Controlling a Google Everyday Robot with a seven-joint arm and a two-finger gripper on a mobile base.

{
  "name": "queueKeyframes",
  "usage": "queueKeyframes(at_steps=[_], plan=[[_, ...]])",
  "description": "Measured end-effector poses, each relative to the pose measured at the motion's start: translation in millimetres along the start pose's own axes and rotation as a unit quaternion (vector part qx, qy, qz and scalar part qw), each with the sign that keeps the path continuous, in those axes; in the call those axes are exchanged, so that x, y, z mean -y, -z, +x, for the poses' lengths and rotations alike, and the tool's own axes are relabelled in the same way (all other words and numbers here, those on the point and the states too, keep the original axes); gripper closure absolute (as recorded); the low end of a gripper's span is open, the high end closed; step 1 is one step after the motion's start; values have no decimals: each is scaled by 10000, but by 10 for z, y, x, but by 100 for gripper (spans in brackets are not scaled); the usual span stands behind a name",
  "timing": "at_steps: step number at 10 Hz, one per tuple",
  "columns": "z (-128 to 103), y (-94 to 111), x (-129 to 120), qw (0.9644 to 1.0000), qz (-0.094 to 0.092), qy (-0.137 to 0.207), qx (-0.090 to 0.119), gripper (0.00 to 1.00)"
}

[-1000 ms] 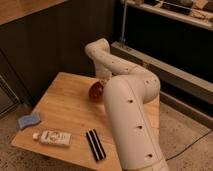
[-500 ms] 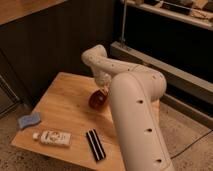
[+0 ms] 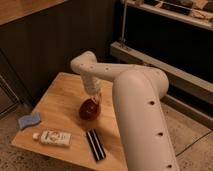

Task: Drag the ceramic bowl in a circle

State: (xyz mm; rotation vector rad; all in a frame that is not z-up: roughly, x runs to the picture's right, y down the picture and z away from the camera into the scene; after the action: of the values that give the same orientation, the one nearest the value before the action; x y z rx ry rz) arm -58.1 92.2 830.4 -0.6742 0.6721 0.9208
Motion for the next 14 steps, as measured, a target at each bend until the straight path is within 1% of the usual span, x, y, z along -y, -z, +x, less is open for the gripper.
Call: queueKeyframes(at_steps=[1,3,4,8,11,14], plan=[[12,-34,-108,9999,-3,139,-12,100],[-53,-43,-412,9989,-36,461,65,100],[-128,-18,-608,9977,-64,660,158,100],[-386,60,-1132,9926,-198,1138,372,100],[-567,95,-1339,9906,-335,1212,531,100],[-736,158,-1428,9894,-669,983,830,100]])
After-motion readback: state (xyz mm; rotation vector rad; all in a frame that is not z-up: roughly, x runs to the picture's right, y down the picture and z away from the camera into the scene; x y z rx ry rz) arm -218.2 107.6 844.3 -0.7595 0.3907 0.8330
